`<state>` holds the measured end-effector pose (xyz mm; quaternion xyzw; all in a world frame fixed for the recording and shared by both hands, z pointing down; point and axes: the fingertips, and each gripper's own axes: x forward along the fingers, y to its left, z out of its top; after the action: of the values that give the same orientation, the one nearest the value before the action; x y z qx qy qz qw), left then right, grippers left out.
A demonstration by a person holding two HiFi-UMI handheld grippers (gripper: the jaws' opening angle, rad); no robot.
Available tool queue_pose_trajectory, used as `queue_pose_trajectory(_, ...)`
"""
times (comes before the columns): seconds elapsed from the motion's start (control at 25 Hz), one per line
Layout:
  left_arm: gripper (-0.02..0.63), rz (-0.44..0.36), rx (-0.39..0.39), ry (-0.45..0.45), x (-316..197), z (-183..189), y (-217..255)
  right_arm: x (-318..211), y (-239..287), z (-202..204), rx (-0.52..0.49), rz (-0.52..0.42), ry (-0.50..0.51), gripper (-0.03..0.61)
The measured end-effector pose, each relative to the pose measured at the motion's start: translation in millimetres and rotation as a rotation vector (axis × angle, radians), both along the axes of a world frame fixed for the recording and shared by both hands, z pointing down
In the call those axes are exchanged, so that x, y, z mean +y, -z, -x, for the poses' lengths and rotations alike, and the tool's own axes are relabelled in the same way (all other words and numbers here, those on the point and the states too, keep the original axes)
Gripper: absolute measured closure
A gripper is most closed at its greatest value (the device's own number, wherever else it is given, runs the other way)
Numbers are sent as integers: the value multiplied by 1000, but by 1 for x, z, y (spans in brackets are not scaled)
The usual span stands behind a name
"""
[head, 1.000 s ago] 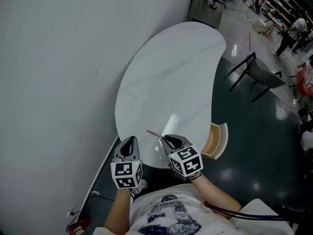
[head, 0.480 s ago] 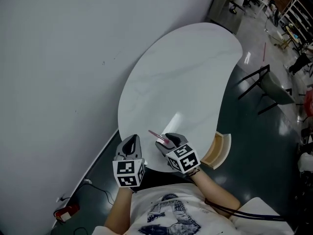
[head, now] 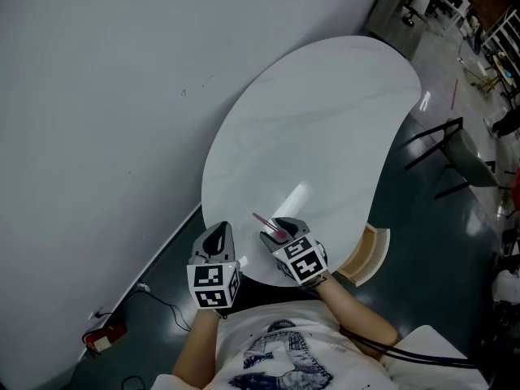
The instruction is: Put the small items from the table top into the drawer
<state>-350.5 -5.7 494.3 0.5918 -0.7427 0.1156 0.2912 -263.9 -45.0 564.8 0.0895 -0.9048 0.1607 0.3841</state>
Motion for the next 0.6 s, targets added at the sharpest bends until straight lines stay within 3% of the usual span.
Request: queue_pose_trajectory(0.6,594,35,19,9,-6,0,-22,0,-47,1,125,7,97,365)
